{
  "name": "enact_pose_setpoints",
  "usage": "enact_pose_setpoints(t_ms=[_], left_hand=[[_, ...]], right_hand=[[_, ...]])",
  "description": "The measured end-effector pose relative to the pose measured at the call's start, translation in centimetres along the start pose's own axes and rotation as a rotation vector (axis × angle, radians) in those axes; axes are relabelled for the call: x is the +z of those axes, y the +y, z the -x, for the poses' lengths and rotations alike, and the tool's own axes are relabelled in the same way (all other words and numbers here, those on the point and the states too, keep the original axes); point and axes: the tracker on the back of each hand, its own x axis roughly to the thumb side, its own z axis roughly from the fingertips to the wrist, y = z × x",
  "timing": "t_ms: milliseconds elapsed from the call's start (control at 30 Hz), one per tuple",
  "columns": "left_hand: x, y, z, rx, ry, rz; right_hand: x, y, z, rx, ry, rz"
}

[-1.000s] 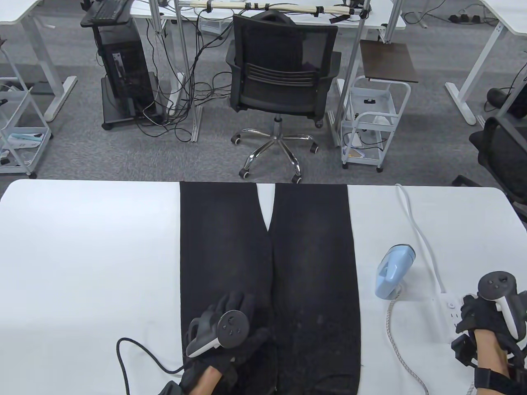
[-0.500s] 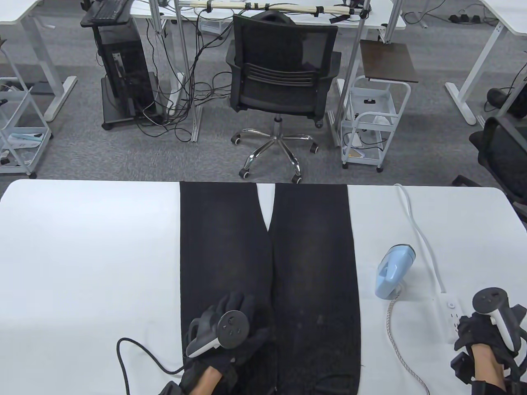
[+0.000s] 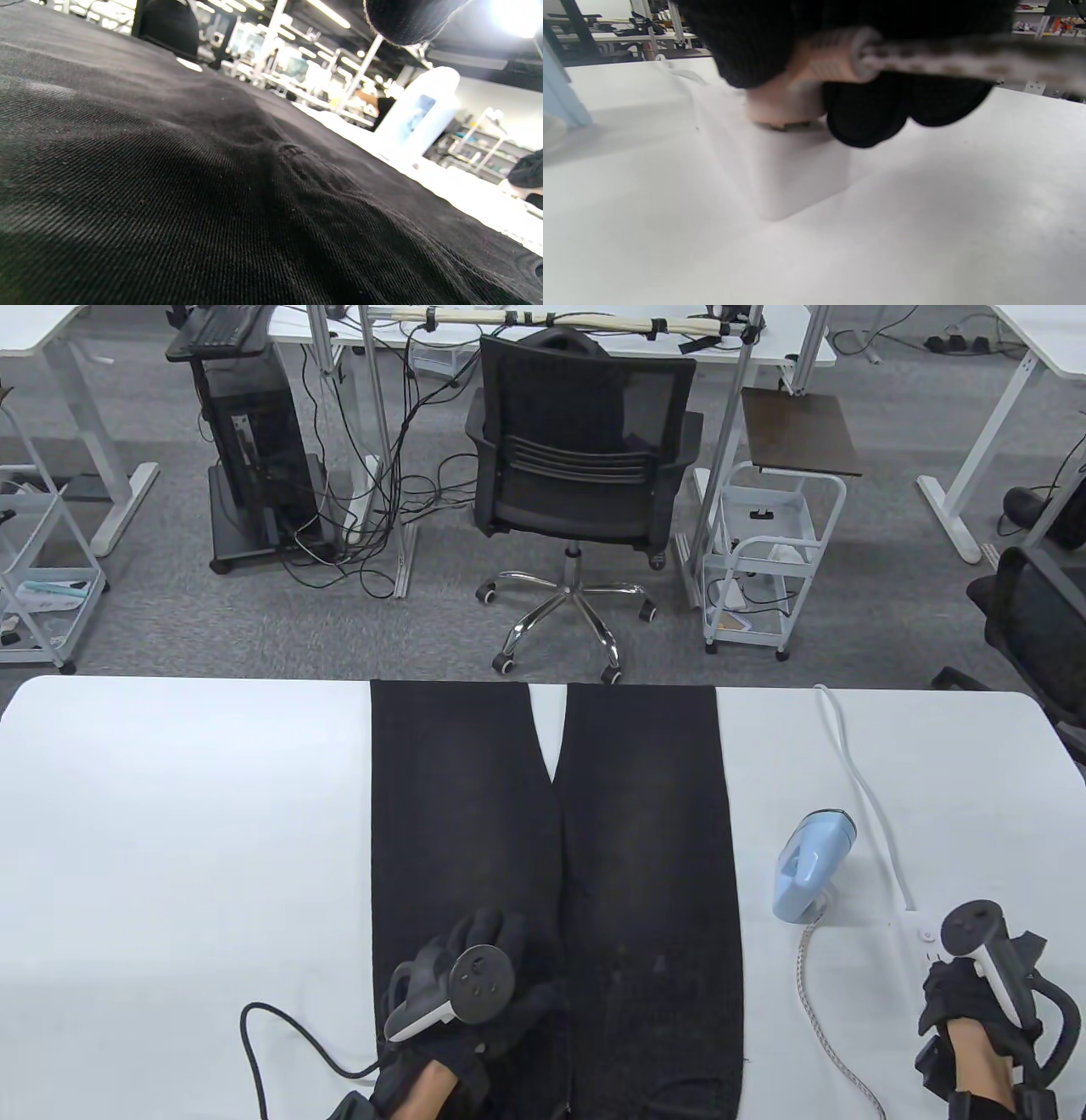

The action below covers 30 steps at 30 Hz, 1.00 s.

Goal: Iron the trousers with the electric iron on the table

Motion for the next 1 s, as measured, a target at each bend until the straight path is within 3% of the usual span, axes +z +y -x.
enact_pose_setpoints(t_ms=[233, 367, 433, 500, 633, 733, 1000], left_hand=[[-0.1, 0.0, -0.2, -0.003, -0.008, 0.005], [0.1, 0.0, -0.1, 0.005, -0.006, -0.002], [0.2, 0.1, 0.0, 0.011, -0.003, -0.007], [0.3, 0.2, 0.1, 0.016, -0.003, -0.01], [0.2, 0.1, 0.1, 0.011, -0.008, 0.0], [0.1, -0.1, 0.0, 0.008, -0.009, 0.012], [0.2, -0.1, 0.1, 0.011, -0.005, 0.011]], right_hand=[[0.7, 0.6, -0.4, 0.044, 0.005, 0.039], [0.6, 0.5, -0.4, 0.06, 0.018, -0.003], [0.4, 0.2, -0.2, 0.025, 0.032, -0.088], [0.5, -0.7, -0.3, -0.013, 0.012, -0.089], [1.1, -3.7, -1.6, -0.044, -0.072, 0.029], [1.0, -4.3, -2.8, -0.029, -0.121, 0.036], [-1.4, 0.3, -3.8, 0.036, -0.108, -0.124]])
